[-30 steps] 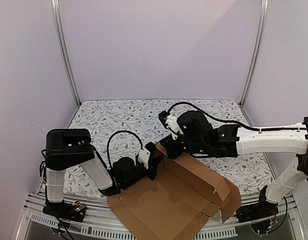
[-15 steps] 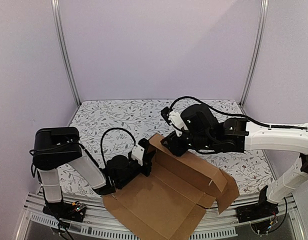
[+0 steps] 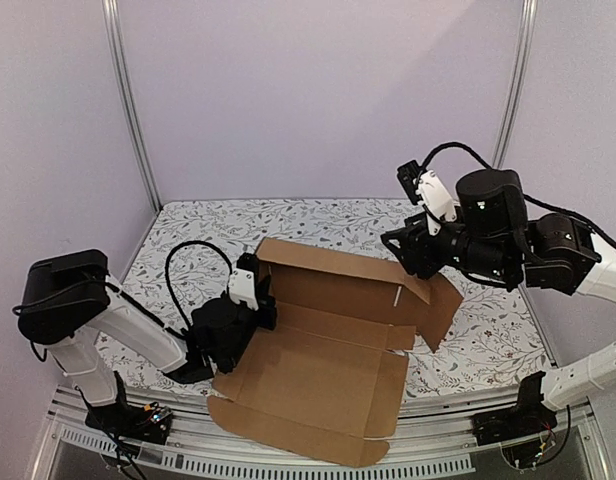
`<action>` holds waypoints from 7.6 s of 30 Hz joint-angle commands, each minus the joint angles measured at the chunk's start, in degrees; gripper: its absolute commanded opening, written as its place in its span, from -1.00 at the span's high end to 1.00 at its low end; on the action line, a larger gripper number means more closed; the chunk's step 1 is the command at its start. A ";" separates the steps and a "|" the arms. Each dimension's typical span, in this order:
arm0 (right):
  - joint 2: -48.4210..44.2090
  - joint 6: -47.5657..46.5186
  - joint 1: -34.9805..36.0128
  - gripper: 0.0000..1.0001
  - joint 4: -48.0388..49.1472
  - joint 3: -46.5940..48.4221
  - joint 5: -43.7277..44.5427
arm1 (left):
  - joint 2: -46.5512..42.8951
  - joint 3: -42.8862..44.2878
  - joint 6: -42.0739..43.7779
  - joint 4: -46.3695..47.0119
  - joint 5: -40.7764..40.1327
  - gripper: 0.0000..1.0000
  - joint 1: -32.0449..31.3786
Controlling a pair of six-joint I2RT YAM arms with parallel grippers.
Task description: Fold the paper box
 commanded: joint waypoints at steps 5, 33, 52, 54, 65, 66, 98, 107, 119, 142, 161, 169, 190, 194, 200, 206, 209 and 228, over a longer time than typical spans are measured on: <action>-7.30 1.44 0.19 1.00 -4.25 -7.31 10.72 | -8.52 0.78 -13.08 -24.48 -7.17 1.00 0.79; 7.93 7.97 -3.10 1.00 12.29 -15.35 -3.34 | -18.08 1.73 -23.44 -45.19 -8.21 1.00 0.78; 11.92 19.06 -3.09 1.00 42.54 -20.68 -1.72 | -17.89 4.27 -30.04 -51.86 -4.62 1.00 0.70; 12.37 20.36 -3.09 1.00 44.80 -21.19 -1.07 | -18.22 4.66 -31.25 -52.75 -3.81 1.00 0.70; 10.74 19.53 -3.03 1.00 44.60 -23.91 -3.05 | -19.77 6.12 -35.53 -56.79 -4.31 1.00 1.92; 9.85 19.08 -3.07 1.00 43.77 -24.42 -4.18 | -19.89 6.23 -35.60 -56.65 -3.76 1.00 2.47; -22.80 7.57 -2.98 1.00 43.82 -38.51 -25.09 | -40.22 -7.23 -50.28 -45.47 33.58 1.00 19.94; -11.38 8.54 -1.01 1.00 56.95 -33.81 -30.93 | -40.60 -8.61 -52.76 -43.33 34.68 1.00 19.95; -3.25 7.30 0.35 1.00 64.23 -30.36 -26.35 | -41.08 -9.49 -52.79 -41.57 35.93 1.00 19.95; 4.00 8.30 3.08 1.00 42.80 -29.32 -16.86 | -42.22 -5.64 -45.17 -42.52 37.11 1.00 20.80; -10.67 5.64 3.23 1.00 25.79 -27.50 -15.39 | -41.42 -5.03 -38.06 -45.87 34.60 1.00 21.80; -21.41 0.82 3.15 0.81 8.99 -22.44 -17.60 | -40.82 -4.58 -32.58 -46.95 30.65 1.00 21.80; -19.80 -14.68 3.16 -0.08 -2.31 -11.36 -17.72 | -39.88 -3.52 -22.12 -44.22 37.65 1.00 22.24; -17.95 -16.29 3.15 -0.09 -1.37 -10.87 -20.17 | -40.86 -3.60 -21.74 -44.57 39.43 1.00 22.24; -14.36 -15.73 3.09 -0.07 1.34 -10.72 -28.74 | -41.63 -3.60 -21.58 -45.03 40.95 1.00 22.34; -10.96 -14.64 3.09 -0.06 4.53 -10.61 -31.60 | -41.21 -3.44 -21.72 -44.67 41.40 1.00 22.32; -9.73 -14.53 3.09 -0.04 5.73 -10.45 -31.93 | -41.07 -3.34 -21.74 -44.75 41.05 1.00 22.32; 5.19 -11.22 3.14 0.03 8.71 -3.89 -14.81 | -41.27 -2.47 -25.52 -49.77 31.65 1.00 22.19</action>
